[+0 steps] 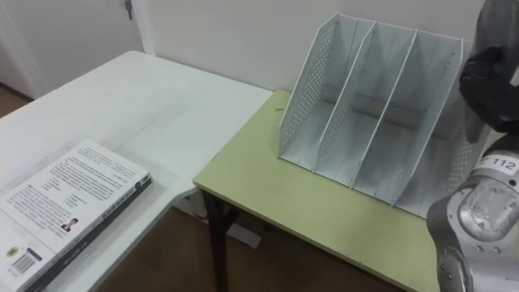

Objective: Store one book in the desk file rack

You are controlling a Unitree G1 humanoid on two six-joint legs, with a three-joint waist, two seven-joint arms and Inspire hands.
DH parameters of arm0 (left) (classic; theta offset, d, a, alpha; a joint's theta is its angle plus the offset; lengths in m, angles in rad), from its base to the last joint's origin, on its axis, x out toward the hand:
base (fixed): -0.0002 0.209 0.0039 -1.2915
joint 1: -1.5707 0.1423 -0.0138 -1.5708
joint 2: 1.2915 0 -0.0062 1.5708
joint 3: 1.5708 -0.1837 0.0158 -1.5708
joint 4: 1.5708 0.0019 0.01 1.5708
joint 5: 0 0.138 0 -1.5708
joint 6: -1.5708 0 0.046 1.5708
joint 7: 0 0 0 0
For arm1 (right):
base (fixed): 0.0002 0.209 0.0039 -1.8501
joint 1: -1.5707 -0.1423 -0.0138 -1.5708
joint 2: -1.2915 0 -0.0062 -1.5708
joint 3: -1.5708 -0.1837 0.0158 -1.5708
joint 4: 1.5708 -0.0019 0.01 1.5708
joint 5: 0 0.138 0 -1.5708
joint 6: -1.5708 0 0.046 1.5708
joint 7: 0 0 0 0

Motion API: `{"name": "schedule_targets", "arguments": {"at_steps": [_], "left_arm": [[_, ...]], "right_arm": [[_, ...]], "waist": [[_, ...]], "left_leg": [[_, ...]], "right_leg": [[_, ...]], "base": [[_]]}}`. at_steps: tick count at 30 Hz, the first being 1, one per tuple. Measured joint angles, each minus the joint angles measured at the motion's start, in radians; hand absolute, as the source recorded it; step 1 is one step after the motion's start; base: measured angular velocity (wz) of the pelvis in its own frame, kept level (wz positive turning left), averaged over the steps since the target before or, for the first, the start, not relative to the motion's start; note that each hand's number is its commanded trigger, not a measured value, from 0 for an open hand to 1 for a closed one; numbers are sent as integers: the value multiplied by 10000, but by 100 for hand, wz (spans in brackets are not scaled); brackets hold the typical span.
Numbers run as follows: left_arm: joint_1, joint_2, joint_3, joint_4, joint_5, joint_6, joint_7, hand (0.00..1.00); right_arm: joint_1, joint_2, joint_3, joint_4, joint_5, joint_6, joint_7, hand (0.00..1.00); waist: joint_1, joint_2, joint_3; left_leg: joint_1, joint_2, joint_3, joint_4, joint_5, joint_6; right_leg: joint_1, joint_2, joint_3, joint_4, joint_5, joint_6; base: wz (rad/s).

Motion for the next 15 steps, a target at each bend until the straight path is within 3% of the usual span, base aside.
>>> {"name": "schedule_targets", "arguments": {"at_steps": [15], "left_arm": [[-20,-28,323,22,259,196,-280,0]], "right_arm": [[-362,-18,-55,-9,-489,206,173,100]], "waist": [[52,-18,-21]], "left_leg": [[4,2,-6,-1,1,0]], "right_leg": [[5,-11,-73,5,1,0]], "base": [[0]]}}
